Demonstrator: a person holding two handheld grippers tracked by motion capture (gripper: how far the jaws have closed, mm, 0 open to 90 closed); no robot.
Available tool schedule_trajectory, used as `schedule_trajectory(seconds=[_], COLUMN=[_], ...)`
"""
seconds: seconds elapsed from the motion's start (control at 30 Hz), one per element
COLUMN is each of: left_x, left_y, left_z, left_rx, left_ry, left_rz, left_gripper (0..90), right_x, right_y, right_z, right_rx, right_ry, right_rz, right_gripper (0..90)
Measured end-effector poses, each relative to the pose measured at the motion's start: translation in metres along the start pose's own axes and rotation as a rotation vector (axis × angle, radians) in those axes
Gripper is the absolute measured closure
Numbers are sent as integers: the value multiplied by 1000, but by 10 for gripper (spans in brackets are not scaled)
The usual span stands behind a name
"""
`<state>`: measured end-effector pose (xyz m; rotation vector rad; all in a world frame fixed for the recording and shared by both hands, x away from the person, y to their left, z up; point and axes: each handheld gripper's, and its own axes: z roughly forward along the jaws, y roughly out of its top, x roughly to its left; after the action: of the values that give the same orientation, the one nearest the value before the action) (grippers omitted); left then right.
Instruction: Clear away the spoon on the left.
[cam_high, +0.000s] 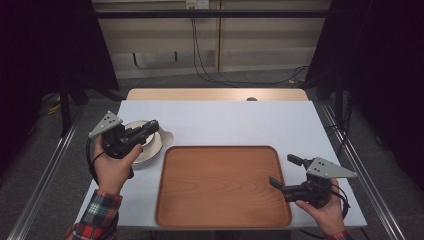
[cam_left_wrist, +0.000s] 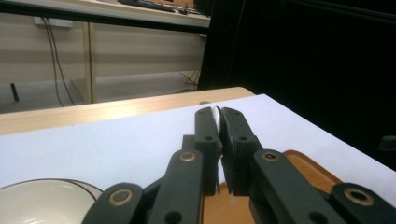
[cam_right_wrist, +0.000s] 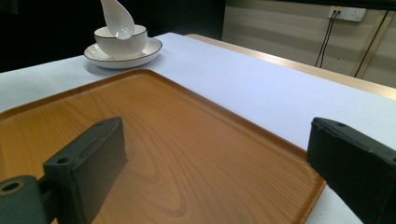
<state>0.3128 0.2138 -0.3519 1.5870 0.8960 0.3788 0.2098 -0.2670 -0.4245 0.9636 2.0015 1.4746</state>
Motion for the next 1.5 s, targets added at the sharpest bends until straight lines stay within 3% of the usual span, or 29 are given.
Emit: schedule_trajectory(seconds=[0.5, 0.63, 1.13, 1.37, 1.47, 1.5], left_x=[-10, -13, -22, -25, -26, -27], left_y=[-17, -20, -38, -45, -48, -49], left_z=[7, 7, 11, 9, 9, 8], left_rx=[47, 63, 98, 119, 121, 127], left_ry=[-65, -60, -113, -112, -145, -127], left_rz=[-30, -25, -44, -47, -47, -48], left_gripper=[857, 857, 856, 856, 856, 856], right_x=[0, 0, 0, 0, 1, 1], right_y=[0, 0, 0, 0, 0, 0], right_z=[-1, -1, -1, 0, 0, 0], right_rx=[-1, -1, 1, -1, 1, 1], right_ry=[-3, -1, 4, 9, 7, 9], right_rz=[-6, -8, -4, -9, -7, -5], right_gripper=[47, 47, 47, 48, 48, 48])
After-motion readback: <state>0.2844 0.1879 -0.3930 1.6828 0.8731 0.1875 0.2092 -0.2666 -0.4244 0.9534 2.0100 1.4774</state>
